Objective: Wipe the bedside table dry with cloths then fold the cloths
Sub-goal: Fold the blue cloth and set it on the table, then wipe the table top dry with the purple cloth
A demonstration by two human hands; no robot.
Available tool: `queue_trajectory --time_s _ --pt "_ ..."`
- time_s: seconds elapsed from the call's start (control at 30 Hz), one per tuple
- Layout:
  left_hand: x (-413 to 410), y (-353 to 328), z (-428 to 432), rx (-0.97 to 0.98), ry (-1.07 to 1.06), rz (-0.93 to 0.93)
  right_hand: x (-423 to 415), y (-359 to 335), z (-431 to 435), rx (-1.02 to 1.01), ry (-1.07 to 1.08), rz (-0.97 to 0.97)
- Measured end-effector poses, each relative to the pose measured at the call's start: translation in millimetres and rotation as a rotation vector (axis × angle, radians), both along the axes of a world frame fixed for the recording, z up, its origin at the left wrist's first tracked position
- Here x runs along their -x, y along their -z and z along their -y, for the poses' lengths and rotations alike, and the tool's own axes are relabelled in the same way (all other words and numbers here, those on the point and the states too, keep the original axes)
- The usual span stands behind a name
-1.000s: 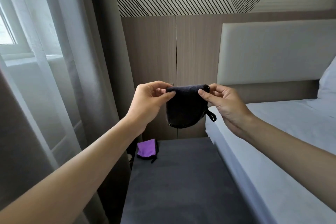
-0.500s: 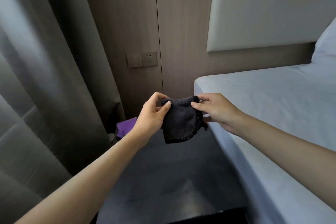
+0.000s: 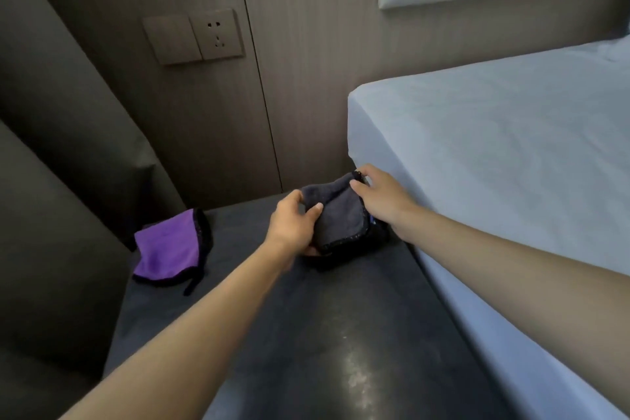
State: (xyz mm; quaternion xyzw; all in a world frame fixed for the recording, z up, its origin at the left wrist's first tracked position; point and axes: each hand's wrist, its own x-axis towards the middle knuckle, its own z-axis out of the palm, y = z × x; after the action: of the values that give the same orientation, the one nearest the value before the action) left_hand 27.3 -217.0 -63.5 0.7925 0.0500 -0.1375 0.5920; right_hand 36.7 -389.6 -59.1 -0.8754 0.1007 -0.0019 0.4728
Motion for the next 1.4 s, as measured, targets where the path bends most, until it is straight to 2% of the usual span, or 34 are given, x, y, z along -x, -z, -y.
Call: queue_trajectory --time_s 0.17,0.3,0.4,0.5,0.57,0.63,0.7,0.77,0.83,0.97,1.03,1.1,1.17,1.23,1.33,1.4 --pt "-40.4 25.1 15.7 -0.272 0.01 0.128 -37.6 27.7 11.6 0.105 0.038 -0.021" --pt "-44.8 37.1 25.1 -0.464 -0.045 0.209 -46.9 39.9 16.2 0.407 0.033 0.043" --pt "-36.2 37.6 28.5 -0.811 -0.087 0.461 -45.3 42.1 12.3 0.638 0.052 0.107" --pt "-41.7 44.6 29.3 -0.93 0.083 0.727 -44.6 47.9 9.9 0.827 -0.035 0.197" --pt "-47.1 52.5 29.5 -1.019 0.324 0.667 -46.5 53.1 9.0 0.891 -0.2 0.175" --pt "-49.0 58.9 30.3 -1.058 0.491 0.529 -47.7 58.7 8.4 0.941 -0.313 0.052" --pt "-47.1 57.8 27.0 -0.974 0.523 0.472 -48.3 61.8 7.8 0.969 -0.322 -0.025" --pt "-42.2 50.4 11.7 -0.787 0.425 0.456 -47.9 60.1 7.6 0.996 -0.301 -0.041" --pt "-35.0 44.6 -22.3 -0.678 0.279 0.495 -45.7 54.7 3.8 1.002 -0.23 0.024" --pt "-21.0 35.9 -122.8 -0.91 0.149 0.585 -35.3 37.4 -41.9 0.888 -0.101 0.177" --pt "-12.8 29.7 -168.4 -0.996 0.106 0.502 -29.7 32.1 -84.2 0.822 -0.196 0.231" --pt "-2.6 27.3 -202.6 -1.098 0.15 0.397 -22.2 31.2 -130.4 0.777 -0.353 0.279" --pt "7.0 28.4 -226.0 -1.146 0.185 0.345 -16.4 32.9 -175.9 0.701 -0.516 0.268" --pt "9.3 27.6 -240.9 -1.065 0.126 0.319 -16.4 35.2 -214.6 0.598 -0.59 0.184" --pt "2.8 26.1 -253.7 -1.014 0.102 0.323 -24.8 36.4 -249.9 0.467 -0.548 0.066" --pt "-2.2 25.1 -256.6 -1.012 0.084 0.371 -30.2 36.9 -256.7 0.461 -0.477 0.116"
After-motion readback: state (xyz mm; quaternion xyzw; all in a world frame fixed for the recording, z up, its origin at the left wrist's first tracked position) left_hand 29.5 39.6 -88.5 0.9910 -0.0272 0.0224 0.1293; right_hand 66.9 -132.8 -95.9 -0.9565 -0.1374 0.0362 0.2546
